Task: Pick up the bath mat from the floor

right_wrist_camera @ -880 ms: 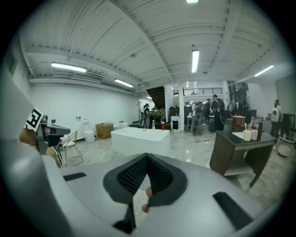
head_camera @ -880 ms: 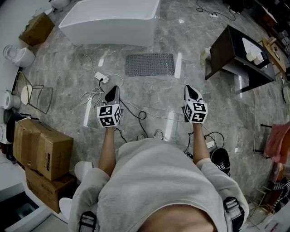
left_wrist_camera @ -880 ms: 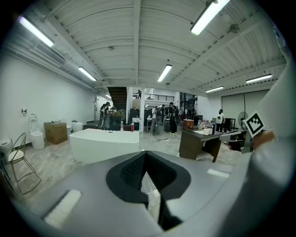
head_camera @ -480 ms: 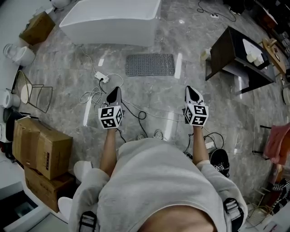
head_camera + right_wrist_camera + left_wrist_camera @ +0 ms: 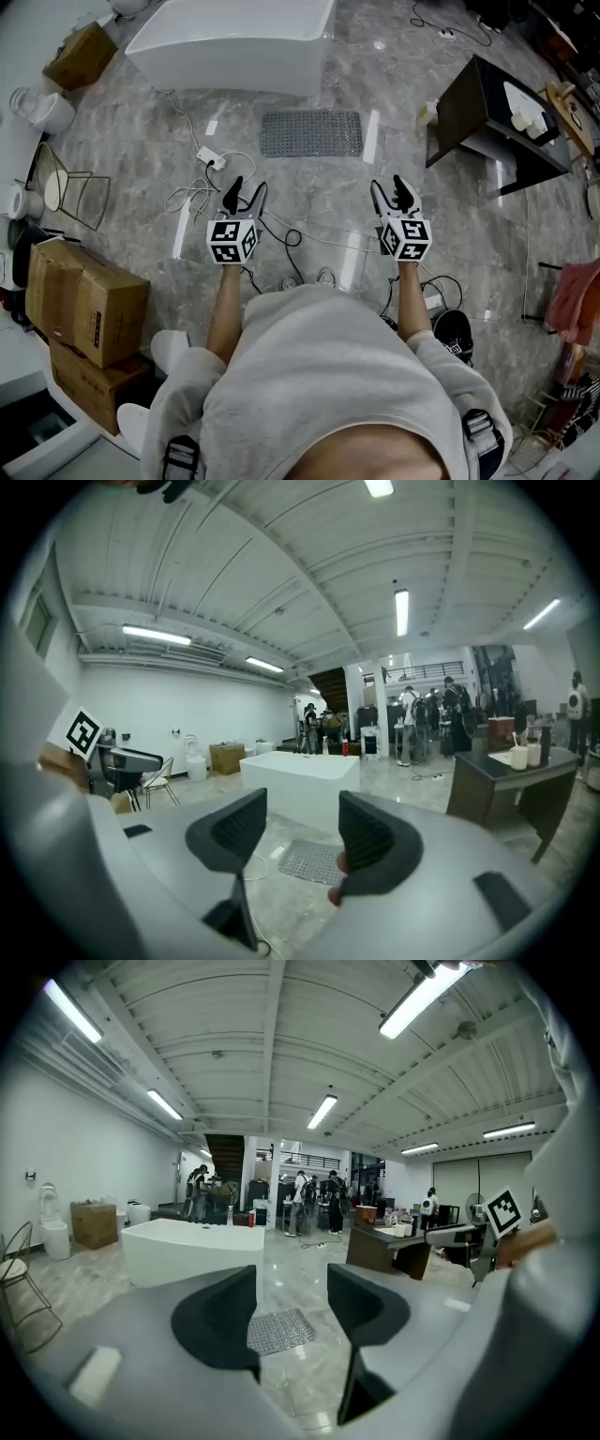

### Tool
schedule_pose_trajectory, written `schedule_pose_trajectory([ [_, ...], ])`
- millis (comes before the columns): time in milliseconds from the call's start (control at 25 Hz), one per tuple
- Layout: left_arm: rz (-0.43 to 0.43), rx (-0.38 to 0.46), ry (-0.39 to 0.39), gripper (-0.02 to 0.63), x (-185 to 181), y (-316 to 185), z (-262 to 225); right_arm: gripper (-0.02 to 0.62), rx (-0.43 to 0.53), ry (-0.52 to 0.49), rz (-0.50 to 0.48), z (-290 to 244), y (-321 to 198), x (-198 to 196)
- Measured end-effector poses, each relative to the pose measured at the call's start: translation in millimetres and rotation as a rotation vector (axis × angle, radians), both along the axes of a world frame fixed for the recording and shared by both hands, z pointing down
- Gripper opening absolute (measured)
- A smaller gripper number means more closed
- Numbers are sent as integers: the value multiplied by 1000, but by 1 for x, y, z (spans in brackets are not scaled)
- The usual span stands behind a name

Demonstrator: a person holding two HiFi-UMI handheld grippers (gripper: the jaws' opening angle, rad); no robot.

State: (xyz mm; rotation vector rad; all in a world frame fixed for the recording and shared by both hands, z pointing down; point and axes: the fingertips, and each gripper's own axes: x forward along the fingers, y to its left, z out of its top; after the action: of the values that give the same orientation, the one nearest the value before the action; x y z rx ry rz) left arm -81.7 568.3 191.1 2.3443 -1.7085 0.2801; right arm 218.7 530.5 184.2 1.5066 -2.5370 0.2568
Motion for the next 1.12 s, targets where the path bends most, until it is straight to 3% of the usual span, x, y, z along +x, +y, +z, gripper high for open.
schedule_pose_trajectory([
  [680,-73,0,4,224,42,-2,6,213,-22,30,-60,19,-11,41],
  [1120,-96,-13,0,224,42,-24,14,213,-34,29,-67,27,-43,44],
])
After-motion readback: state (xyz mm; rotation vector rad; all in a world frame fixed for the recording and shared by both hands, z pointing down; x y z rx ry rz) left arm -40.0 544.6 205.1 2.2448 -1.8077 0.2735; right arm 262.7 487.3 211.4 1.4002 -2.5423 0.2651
